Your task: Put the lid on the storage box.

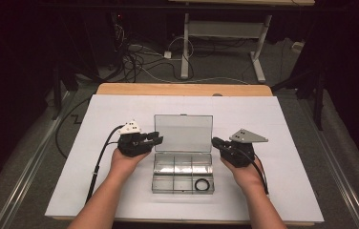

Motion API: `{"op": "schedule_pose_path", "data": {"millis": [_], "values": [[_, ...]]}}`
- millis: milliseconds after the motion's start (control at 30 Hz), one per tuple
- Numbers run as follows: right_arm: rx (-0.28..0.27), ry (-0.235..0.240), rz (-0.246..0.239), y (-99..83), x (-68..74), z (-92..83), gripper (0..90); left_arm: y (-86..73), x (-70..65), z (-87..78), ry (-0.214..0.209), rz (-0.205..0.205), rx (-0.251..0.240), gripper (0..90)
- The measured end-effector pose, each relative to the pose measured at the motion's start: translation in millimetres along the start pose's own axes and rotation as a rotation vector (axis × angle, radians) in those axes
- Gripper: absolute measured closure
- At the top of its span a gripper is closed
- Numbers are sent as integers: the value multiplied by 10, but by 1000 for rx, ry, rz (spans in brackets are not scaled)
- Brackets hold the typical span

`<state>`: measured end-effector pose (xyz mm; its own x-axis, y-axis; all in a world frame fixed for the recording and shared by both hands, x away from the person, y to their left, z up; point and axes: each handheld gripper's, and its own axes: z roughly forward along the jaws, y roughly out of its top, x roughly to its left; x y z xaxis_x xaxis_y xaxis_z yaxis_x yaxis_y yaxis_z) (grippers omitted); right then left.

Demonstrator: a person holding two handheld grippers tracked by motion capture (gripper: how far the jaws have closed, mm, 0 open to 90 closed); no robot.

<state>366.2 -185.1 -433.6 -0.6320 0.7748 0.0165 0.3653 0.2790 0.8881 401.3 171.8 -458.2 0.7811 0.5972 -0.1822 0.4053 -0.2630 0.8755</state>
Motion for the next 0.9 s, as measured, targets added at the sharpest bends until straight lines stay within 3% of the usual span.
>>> {"op": "schedule_pose_path", "data": {"millis": [167, 467, 900], "values": [[-7, -7, -3, -34, 64, -26, 900, 4, -41, -42, 8, 20, -10, 694], [-26, 38, -26, -50, 160, -39, 900, -17, -110, -102, 19, 46, -32, 734], [-30, 47, -27, -67, 229, -17, 900, -61, -257, -195, 33, 95, -37, 738]]}}
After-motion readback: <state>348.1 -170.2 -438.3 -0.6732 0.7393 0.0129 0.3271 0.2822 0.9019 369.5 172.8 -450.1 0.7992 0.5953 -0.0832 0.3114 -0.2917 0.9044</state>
